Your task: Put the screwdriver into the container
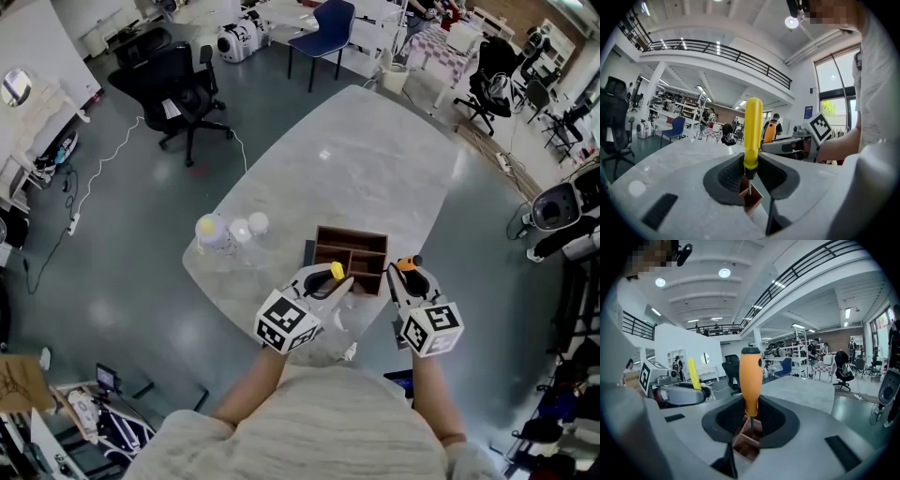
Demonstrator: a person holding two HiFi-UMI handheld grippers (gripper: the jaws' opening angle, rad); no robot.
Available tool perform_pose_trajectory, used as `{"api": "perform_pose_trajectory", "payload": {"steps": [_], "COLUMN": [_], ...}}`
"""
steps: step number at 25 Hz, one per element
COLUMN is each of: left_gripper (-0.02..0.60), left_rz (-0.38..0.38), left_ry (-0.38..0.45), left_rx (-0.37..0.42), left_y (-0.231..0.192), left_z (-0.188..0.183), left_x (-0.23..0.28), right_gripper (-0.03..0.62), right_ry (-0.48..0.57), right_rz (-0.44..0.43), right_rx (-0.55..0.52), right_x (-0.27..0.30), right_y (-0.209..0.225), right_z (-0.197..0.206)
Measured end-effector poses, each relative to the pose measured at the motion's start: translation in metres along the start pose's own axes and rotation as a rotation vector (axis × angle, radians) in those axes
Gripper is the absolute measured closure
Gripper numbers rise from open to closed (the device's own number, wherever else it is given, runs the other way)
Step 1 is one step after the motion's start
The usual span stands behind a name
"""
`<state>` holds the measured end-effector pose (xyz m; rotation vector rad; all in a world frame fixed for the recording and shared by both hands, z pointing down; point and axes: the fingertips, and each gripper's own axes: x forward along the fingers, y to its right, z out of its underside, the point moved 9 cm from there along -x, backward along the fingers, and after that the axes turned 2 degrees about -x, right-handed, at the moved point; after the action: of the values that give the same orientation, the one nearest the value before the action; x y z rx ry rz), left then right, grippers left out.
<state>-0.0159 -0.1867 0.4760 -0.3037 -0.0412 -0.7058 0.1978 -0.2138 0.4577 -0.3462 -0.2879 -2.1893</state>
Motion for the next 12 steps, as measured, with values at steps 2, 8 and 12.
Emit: {"api": "perform_pose_trajectory", "payload": {"steps": [2,8,12], "left_gripper": [0.491,0.491,0.491], "left_rz": [0.001,-0.001,-0.004], "left_ry": [0.002,-0.001,-0.007], "left_rx": [0.002,0.004,0.006], "left_y": [0.000,0.000,0.000], "left_z": [0.001,-0.004,-0.004], "left_x": [-0.001,0.005,0.002], "right_gripper": [0.510,0.510,0.510], "right_ry": [-0.006,-0.055,-0.091], "right_rz": [-0.002,-0.002,0.001], "right_rx": [-0.012,-0.051,-0.049], "right_x": [0.004,0.022,0.038], "right_y": [0.001,0.012,0.017], "right_z": [0.001,0.008,0.019]}}
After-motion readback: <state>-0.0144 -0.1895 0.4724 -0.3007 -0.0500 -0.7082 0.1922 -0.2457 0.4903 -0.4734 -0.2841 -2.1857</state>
